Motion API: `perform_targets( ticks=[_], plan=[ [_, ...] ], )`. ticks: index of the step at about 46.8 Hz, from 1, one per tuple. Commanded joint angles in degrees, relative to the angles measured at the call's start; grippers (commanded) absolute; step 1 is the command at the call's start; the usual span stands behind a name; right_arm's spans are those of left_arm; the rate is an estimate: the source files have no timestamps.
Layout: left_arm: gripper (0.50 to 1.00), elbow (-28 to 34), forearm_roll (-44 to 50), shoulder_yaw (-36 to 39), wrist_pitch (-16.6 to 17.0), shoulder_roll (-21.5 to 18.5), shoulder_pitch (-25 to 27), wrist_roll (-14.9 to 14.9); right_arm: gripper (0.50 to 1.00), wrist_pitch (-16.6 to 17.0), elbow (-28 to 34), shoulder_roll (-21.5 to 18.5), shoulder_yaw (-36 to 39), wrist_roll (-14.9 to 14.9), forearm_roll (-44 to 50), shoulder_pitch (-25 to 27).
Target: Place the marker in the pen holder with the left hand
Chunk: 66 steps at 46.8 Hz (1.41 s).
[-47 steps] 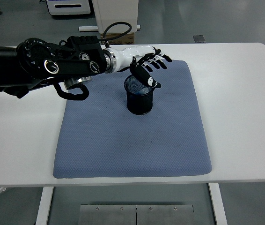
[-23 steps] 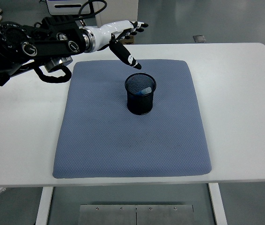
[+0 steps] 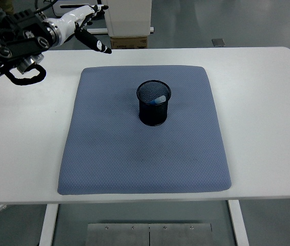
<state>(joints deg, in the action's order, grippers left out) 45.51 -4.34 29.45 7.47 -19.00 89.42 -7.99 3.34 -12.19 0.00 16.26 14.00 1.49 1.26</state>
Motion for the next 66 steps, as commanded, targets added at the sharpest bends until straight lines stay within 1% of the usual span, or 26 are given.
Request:
perform_targets(
  ticks=[1, 7, 11, 13, 18, 22, 25, 33, 36, 40, 44, 51, 54, 66],
  plan=[
    [1.0, -2.7, 1.2, -7.5, 0.2, -0.2, -4.7, -0.4, 1.0, 0.0, 0.0, 0.0, 0.0, 0.0, 0.0, 0.1],
    [1.0, -4.6, 1.4, -22.6, 0.2, -2.8, -14.1, -2.5, 1.0, 0.0, 0.0, 0.0, 0.0, 0.1, 0.0, 0.0],
    [1.0, -4.8, 1.0, -30.8, 0.0, -3.3, -19.5, -2.8, 1.0, 0.0, 0.0, 0.0, 0.0, 0.0, 0.0, 0.1],
    [1.0, -4.8, 0.8, -34.0, -0.4, -4.4, -21.6, -2.8, 1.0, 0.0, 0.0, 0.0, 0.0, 0.0, 0.0, 0.0],
    [1.0, -4.8, 1.4, -39.4, -1.8, -6.4, -24.2, -2.8, 1.0, 0.0, 0.0, 0.0, 0.0, 0.0, 0.0, 0.1],
    [1.0, -4.9, 1.5, -42.7, -4.5, -7.2, -25.6, -2.9, 1.0, 0.0, 0.0, 0.0, 0.0, 0.0, 0.0, 0.1],
    [1.0, -5.3, 1.6, -45.5, -6.7, -7.7, -27.7, -3.0, 1.0, 0.0, 0.0, 0.0, 0.0, 0.0, 0.0, 0.0],
    [1.0, -7.5, 2.1, -55.5, -13.5, -8.8, -34.9, -3.1, 1.0, 0.0, 0.0, 0.0, 0.0, 0.0, 0.0, 0.1],
    [1.0, -7.9, 2.5, -58.6, -15.5, -9.0, -37.9, -3.1, 1.0, 0.0, 0.0, 0.0, 0.0, 0.0, 0.0, 0.1],
    [1.0, -7.9, 2.6, -61.2, -16.3, -9.0, -41.1, -3.1, 1.0, 0.0, 0.0, 0.0, 0.0, 0.0, 0.0, 0.1],
    [1.0, -7.9, 2.7, -62.5, -16.5, -9.0, -42.8, -3.3, 1.0, 0.0, 0.1, 0.0, 0.0, 0.0, 0.0, 0.0],
    [1.0, -7.9, 2.6, -62.8, -16.5, -9.0, -43.8, -6.8, 1.0, 0.0, 0.0, 0.0, 0.0, 0.0, 0.0, 0.0],
    [1.0, -7.9, 2.7, -62.8, -16.4, -9.0, -44.1, -7.7, 1.0, 0.0, 0.0, 0.0, 0.0, 0.0, 0.0, 0.0],
    [1.0, -7.9, 4.3, -62.8, -16.4, -9.0, -46.4, -7.9, 1.0, 0.0, -0.3, 0.0, -0.4, 0.0, 0.4, 0.4]
  ],
)
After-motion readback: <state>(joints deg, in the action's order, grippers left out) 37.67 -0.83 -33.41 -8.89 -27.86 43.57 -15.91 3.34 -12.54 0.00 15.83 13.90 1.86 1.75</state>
